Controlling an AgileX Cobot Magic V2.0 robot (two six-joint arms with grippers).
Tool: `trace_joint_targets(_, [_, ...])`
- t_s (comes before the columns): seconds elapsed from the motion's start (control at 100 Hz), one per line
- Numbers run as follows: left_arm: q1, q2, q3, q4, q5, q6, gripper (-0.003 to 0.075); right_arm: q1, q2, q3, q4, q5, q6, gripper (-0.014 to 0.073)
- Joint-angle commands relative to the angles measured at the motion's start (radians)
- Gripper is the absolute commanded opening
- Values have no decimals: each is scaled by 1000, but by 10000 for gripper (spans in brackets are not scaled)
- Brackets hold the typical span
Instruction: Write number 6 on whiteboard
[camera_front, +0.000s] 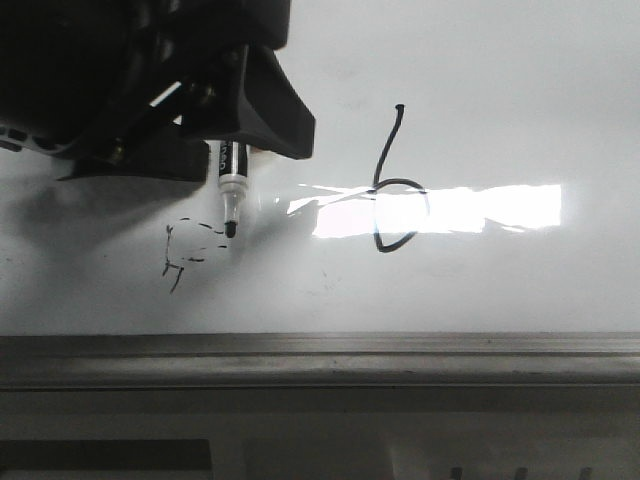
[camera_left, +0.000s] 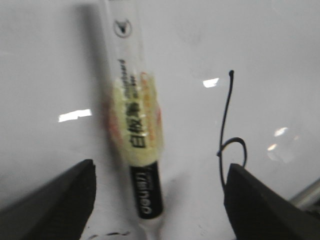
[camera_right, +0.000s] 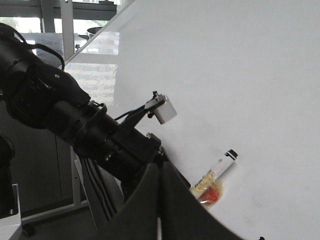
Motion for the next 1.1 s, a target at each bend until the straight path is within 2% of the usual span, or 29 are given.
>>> trace_joint_targets(0.0, [13,-36,-2,4,-227,3,572,-7,-21,-32,-37,-42,-7,-62])
trace_joint_targets(0.18, [-62,-281,38,2,-208,117,562,-40,-154,50,-87,-39,-7,-39])
trace_joint_targets(0.25, [-106,-395,77,-2,-179,149,518,-73,-235,113,-89,-39,-7,-37])
trace_joint_targets(0.32, [-149,-502,122,-2,-155,166,419,-103,-314,177,-92,-38,-7,-37])
trace_joint_targets(0.39, [-187,-597,168,-2,-150,166,288,-118,-386,237,-94,-38,-7,-38])
trace_joint_targets(0.51, [-224,-718,240,10,-150,166,-1,-118,-485,305,-87,-38,-7,-44])
trace_joint_targets(0.53, [-228,-734,252,12,-148,166,-22,-118,-493,309,-82,-38,-7,-44])
trace_joint_targets(0.69, [-229,-812,315,10,-136,166,-20,-118,-537,325,-53,-30,-7,-44])
trace_joint_targets(1.09, [-229,-816,328,10,-136,166,-20,-118,-537,325,-50,-30,-7,-45])
